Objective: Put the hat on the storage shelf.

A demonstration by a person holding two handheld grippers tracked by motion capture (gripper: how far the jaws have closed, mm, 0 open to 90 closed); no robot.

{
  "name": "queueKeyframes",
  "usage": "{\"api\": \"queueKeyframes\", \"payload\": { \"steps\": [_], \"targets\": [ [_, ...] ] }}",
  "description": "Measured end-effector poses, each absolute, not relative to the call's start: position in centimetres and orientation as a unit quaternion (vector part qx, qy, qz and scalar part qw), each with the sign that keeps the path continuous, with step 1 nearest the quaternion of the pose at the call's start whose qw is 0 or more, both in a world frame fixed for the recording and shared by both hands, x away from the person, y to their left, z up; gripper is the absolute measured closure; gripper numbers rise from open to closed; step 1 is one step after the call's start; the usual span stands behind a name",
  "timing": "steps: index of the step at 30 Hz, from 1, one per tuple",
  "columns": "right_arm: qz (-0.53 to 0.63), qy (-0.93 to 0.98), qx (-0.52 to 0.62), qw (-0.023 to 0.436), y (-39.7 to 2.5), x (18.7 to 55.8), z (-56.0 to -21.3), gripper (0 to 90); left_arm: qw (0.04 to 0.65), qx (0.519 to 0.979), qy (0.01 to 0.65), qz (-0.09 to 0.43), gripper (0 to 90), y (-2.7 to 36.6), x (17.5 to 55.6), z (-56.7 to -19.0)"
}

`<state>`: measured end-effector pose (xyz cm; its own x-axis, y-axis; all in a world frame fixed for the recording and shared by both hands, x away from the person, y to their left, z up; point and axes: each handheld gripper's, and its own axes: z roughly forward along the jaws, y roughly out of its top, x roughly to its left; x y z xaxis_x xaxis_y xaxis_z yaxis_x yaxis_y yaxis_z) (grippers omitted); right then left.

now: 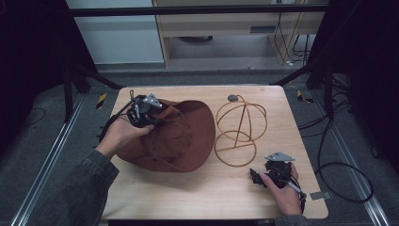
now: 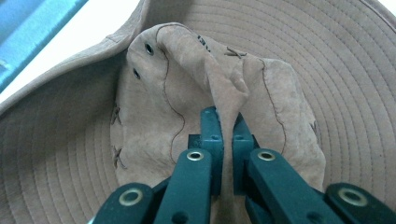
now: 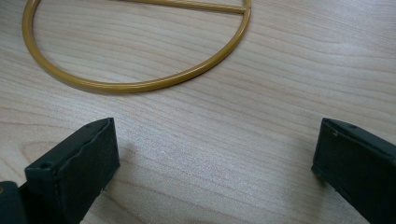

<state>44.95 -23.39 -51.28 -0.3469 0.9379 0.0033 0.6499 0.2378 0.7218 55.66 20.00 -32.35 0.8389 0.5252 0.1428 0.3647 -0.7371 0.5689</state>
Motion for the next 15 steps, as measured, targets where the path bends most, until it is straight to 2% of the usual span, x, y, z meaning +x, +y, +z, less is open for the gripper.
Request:
{"api": "queueKeyframes", "payload": {
  "steps": [15],
  "targets": [
    [0.323,0.754,0.527,0.223,-23.4,44.9,-51.3,0.4,0.312,0.908,0.211,0.185,88.6,22.3,50.7,-27.3]
  ]
}}
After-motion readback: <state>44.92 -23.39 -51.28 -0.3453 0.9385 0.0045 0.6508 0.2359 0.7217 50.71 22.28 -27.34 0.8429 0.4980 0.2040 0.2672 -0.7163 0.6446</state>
